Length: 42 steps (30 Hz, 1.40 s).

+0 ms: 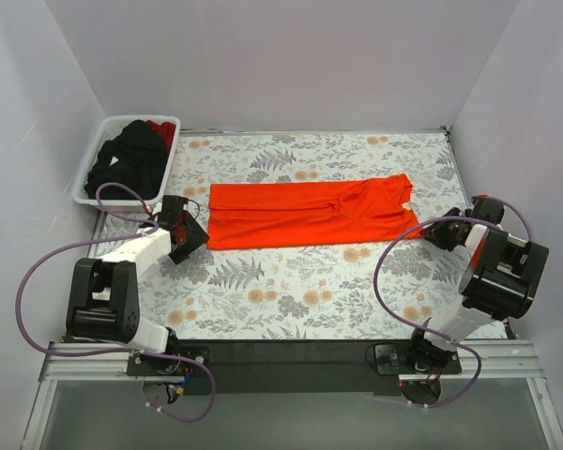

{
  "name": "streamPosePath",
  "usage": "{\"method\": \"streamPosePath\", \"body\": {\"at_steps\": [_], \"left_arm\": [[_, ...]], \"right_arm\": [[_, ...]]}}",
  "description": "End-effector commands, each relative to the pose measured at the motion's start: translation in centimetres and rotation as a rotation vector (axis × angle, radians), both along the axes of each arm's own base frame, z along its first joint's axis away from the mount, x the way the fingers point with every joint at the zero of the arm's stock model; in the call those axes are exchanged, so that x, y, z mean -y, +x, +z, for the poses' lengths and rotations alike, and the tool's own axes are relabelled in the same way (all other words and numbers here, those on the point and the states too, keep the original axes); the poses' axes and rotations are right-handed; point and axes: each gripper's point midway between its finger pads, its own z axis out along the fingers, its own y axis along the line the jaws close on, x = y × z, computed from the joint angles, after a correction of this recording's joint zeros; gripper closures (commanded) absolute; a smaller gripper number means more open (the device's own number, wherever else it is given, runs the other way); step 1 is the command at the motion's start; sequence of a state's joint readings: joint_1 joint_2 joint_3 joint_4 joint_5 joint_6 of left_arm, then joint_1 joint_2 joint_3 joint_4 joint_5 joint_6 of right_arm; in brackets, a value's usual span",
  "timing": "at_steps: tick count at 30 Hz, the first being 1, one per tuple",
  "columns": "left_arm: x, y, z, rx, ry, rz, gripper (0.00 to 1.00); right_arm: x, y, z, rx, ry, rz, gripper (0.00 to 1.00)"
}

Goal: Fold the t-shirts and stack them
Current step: Fold the tshirt

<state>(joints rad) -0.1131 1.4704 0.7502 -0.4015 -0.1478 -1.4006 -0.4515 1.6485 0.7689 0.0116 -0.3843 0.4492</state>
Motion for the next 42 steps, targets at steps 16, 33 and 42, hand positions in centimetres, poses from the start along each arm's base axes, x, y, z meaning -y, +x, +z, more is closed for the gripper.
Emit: {"method": "streamPosePath", "body": {"at_steps": [16, 33, 42], "left_arm": [[-1.5, -1.4, 2.9, 0.112, 0.115, -0.060, 0.35], [-1.5, -0.2, 4.0, 0.145, 0.128, -0.061, 0.35], [-1.1, 0.1, 4.0, 0.149, 0.115, -0.078, 0.35]], "right_arm": [[-10.3, 6.0, 10.2, 0.203, -0.377, 0.347, 0.71], [-22.9, 12.8, 4.8, 0.171, -0.318, 0.611, 0.84], [-24.0, 13.8, 3.1, 0.135, -0.286, 0.637, 0.84]]}}
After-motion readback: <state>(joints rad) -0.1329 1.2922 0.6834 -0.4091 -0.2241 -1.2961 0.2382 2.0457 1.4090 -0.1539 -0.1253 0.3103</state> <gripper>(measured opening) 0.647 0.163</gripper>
